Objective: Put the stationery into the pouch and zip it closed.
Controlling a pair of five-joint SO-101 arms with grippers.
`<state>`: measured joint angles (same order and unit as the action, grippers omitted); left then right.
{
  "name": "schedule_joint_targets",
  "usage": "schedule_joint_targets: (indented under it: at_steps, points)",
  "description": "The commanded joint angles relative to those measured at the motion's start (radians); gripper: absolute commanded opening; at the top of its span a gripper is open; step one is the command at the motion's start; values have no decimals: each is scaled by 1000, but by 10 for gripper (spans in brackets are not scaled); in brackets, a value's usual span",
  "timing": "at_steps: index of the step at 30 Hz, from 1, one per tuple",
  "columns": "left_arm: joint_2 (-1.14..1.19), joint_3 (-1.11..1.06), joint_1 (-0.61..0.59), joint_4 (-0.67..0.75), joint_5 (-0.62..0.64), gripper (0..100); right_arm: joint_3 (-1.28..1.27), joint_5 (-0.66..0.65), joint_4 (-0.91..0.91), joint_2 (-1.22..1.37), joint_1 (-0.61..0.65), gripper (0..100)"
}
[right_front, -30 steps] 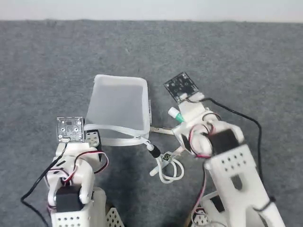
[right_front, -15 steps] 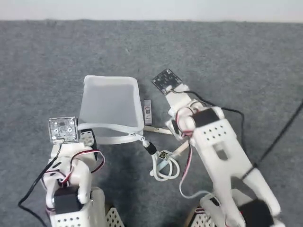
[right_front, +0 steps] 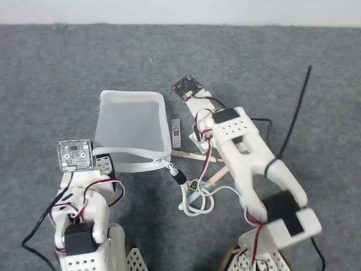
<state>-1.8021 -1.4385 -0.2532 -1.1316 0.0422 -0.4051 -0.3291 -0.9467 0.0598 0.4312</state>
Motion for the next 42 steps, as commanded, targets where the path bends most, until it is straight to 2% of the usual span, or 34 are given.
schedule_joint_targets:
  at_steps: [1, 11, 15, 23, 31, 42]
  points:
    - [-21, 62, -5, -5, 17, 9, 110, -51, 16, 38, -8, 166]
    - [-21, 62, -5, -5, 14, 9, 207, -75, 7, 223, -41, 165]
    - [-21, 62, -5, -5, 14, 9, 207, -75, -18, 242, -61, 91]
    - [-21, 62, -5, -6, 14, 9, 206, -75, -77, 240, -81, 6]
    - [-21, 62, -5, -6, 14, 9, 212, -66, -151, 143, -114, 6]
    - [-21, 76, 8, 3, 18, 9, 5, -66, -51, -58, -105, 6]
